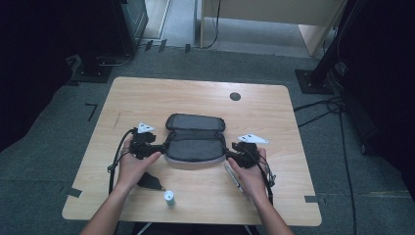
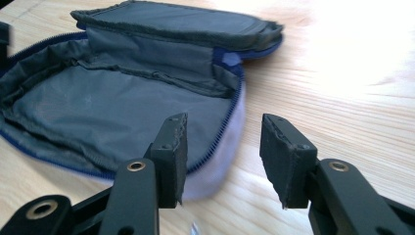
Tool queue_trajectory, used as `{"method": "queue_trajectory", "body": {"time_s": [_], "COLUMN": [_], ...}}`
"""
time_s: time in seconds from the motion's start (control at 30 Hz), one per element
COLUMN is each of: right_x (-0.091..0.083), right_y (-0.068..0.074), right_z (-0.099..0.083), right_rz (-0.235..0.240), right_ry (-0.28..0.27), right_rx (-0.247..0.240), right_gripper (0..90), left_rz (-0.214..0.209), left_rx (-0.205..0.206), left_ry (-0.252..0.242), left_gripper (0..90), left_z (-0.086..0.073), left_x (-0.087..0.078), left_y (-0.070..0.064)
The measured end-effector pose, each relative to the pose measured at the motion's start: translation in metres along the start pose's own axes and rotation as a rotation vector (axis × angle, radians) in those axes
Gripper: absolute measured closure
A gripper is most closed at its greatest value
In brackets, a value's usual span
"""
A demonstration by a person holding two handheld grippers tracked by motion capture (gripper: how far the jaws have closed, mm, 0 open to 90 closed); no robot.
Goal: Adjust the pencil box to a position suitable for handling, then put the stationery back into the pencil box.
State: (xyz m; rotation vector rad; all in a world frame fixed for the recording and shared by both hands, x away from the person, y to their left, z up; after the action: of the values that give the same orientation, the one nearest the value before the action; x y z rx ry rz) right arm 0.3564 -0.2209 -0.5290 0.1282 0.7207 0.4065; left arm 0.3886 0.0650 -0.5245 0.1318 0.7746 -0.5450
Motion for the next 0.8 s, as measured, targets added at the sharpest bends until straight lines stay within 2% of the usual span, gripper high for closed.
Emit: {"method": "queue_trajectory", "body": {"time_s": [0.1, 0.2, 0.27, 0.37, 0.43, 0.53, 0.7, 0.8], "right_x": [-0.013, -0.023, -0.027, -0.033, -0.036, -0.041, -0.045, -0.045], "right_y": [-0.004, -0.007, -0.008, -0.01, -0.01, -0.011, -0.01, -0.008], "right_z": [-0.003, -0.012, -0.017, -0.025, -0.03, -0.034, -0.043, -0.05], "right_rz": [-0.021, -0.017, -0.011, -0.002, 0.003, 0.003, 0.014, 0.017], "right_ry": [-0.005, 0.004, 0.013, 0.023, 0.026, 0.028, 0.053, 0.082], "right_rx": [-0.038, -0.053, -0.051, -0.042, -0.044, -0.044, -0.057, -0.067], "right_gripper": [51.9, 52.4, 53.2, 53.3, 53.4, 53.8, 57.9, 61.0], "left_rz": [-0.006, 0.021, 0.026, 0.069, 0.086, 0.131, 0.165, 0.187], "left_rx": [-0.02, -0.027, -0.054, -0.068, -0.095, -0.099, -0.119, -0.091], "left_ry": [0.015, 0.032, 0.032, 0.041, 0.043, 0.054, 0.086, 0.073], "left_gripper": [18.1, 12.9, 12.5, 12.5, 12.6, 13.7, 14.1, 14.2], "left_z": [-0.01, -0.025, -0.033, -0.043, -0.048, -0.055, -0.071, -0.074], "left_x": [-0.009, -0.015, -0.017, -0.019, -0.021, -0.024, -0.023, -0.024], "left_y": [0.012, 0.028, 0.038, 0.056, 0.066, 0.077, 0.091, 0.093]}}
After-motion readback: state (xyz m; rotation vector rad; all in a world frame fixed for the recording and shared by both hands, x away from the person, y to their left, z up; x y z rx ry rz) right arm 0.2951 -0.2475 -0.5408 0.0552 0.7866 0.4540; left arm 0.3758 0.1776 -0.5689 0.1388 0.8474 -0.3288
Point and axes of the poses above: each handheld gripper's, and its own axes: x roughly forward along the jaws, z roughly out of its top, y roughly to its left, the point moved 8 cm from there along x, roughly forward along the jaws, and after that the axes turned 4 degrees about x, right-handed, at the moved point
